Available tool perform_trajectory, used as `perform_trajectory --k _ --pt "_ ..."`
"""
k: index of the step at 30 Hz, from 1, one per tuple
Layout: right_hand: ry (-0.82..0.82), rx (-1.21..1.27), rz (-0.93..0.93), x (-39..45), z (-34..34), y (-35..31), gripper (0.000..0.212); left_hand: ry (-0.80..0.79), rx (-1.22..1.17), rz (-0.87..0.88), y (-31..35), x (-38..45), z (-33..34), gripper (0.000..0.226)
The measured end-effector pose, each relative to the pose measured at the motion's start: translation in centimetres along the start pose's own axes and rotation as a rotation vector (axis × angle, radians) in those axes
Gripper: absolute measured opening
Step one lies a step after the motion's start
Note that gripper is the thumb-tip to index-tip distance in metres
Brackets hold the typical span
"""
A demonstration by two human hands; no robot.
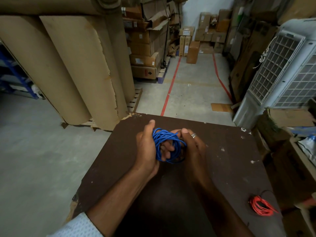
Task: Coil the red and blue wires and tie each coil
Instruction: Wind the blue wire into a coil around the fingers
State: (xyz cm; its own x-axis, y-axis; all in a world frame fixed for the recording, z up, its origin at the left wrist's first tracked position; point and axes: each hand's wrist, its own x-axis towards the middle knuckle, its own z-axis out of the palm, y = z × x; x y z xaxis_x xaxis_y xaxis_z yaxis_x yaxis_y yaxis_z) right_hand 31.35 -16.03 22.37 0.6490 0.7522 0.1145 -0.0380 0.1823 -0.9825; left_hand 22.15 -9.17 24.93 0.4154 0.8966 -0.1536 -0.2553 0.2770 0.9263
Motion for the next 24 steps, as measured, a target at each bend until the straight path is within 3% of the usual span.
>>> perform_trajectory --k 11,17,24 --pt "-0.021 0.033 0.005 0.2 0.1 0.3 0.042 -0.013 0.073 0.011 0.3 -0.4 0.1 0.058" --pt "-0.084 0.073 0.039 0.3 -0.1 0.3 0.035 -0.15 -0.009 -0.117 0.5 -0.2 -0.4 0.059" --pt "-0.165 0.129 0.06 0.4 0.2 0.4 0.045 -0.279 -0.005 -0.167 0.3 0.2 -1.4 0.073"
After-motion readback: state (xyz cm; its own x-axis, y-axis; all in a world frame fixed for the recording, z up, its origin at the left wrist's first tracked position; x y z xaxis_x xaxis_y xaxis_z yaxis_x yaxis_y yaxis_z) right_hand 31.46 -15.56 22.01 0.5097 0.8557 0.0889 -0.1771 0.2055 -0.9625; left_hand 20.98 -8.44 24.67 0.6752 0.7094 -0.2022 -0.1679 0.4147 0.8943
